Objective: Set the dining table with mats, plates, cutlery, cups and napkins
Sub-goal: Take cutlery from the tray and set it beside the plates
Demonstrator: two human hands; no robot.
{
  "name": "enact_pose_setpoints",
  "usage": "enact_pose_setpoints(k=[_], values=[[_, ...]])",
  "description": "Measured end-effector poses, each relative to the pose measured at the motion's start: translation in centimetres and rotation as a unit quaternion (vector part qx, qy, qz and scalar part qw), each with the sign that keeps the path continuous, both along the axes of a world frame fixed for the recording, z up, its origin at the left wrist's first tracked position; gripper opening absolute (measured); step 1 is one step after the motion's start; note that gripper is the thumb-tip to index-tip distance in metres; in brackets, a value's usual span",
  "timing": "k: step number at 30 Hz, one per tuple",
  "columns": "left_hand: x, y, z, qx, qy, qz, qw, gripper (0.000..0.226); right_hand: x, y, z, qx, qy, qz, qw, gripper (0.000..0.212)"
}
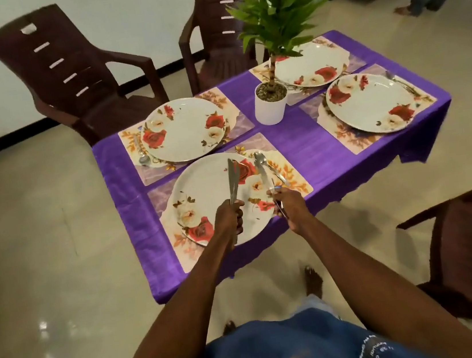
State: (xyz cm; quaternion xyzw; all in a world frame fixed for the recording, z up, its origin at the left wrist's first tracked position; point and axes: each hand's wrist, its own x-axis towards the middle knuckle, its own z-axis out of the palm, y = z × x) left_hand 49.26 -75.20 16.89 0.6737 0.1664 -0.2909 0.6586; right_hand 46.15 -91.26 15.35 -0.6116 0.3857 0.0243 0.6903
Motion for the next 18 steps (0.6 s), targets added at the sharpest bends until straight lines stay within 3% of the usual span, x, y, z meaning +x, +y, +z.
enact_pose_setpoints(k=[6,9,18], values=[[3.1,-7.0,0.5,-0.004,-0.016,0.104,0.994,0.016,6.6,-7.9,-1.0,-0.1,0.04,0.07,0.992,0.025],[3.7,-10.4,1.2,0.003,-0.011,0.153,0.988,0.013,8.4,-11.2,-2.1,-0.091,0.046,0.093,0.99,0.022],[4.1,-14.3,1.6,0.065,0.005,0.238,0.969,0.015,11.7,-14.2,-4.2,-0.178,0.098,0.17,0.964,0.02]])
